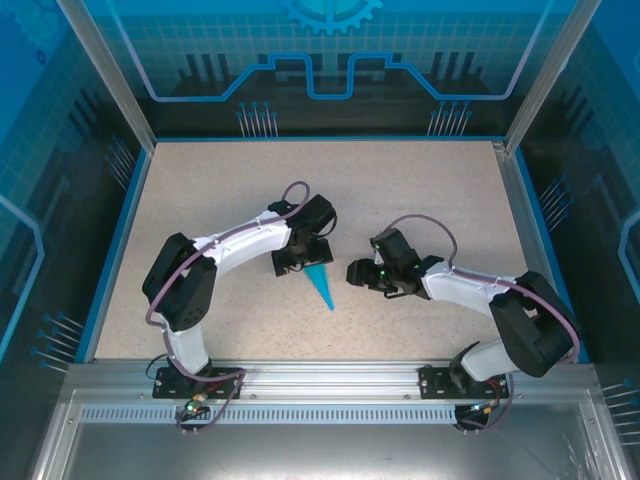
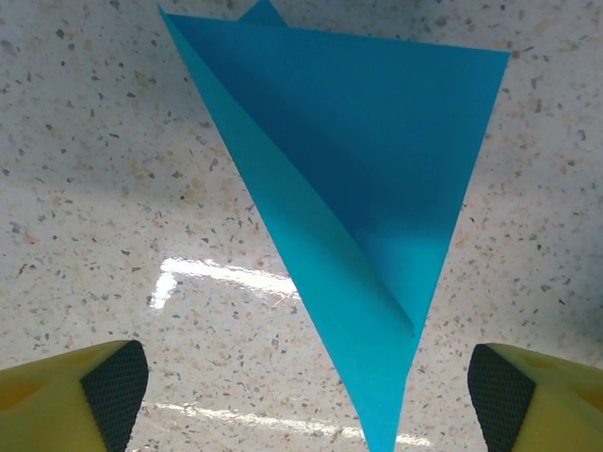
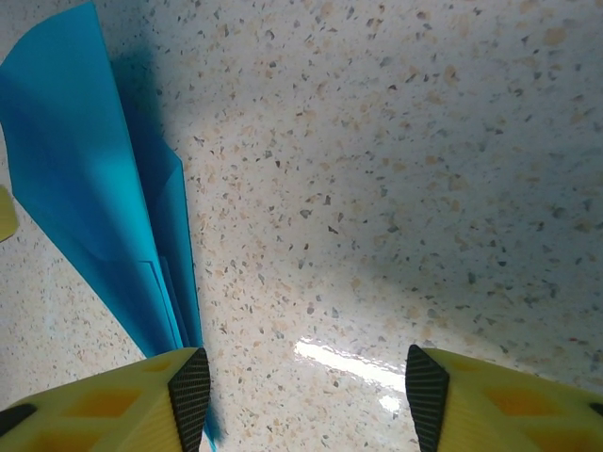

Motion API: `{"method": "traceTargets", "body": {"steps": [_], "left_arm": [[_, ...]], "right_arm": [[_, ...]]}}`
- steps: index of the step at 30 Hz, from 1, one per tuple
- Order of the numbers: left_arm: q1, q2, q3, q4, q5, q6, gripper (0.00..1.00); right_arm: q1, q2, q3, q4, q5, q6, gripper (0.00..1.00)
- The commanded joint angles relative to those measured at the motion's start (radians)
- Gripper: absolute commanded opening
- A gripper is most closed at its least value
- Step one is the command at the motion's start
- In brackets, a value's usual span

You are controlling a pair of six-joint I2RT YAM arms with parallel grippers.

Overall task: Fold a paper plane with a square sheet of paper (pick it up from the middle)
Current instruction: Move a paper plane to the center of the table.

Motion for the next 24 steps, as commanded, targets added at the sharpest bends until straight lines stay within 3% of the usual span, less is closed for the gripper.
{"method": "traceTargets", "body": {"steps": [1, 15, 24], "left_arm": [[-0.004, 0.037, 0.051, -0.081, -0.019, -0.029, 0.92], [0.009, 0.148, 0.133, -0.113, 0.003, -0.04, 0.95], [0.096, 0.098, 0.049, -0.031, 0.057, -0.038, 0.64]], "right_arm": [[-0.016, 0.011, -0.016, 0.011, -0.019, -0.015, 0.6], [-0.033, 0.059, -0.008, 0.044, -0.042, -0.006, 0.61], [-0.025, 0.101, 0.011, 0.12, -0.137, -0.035, 0.62]]}}
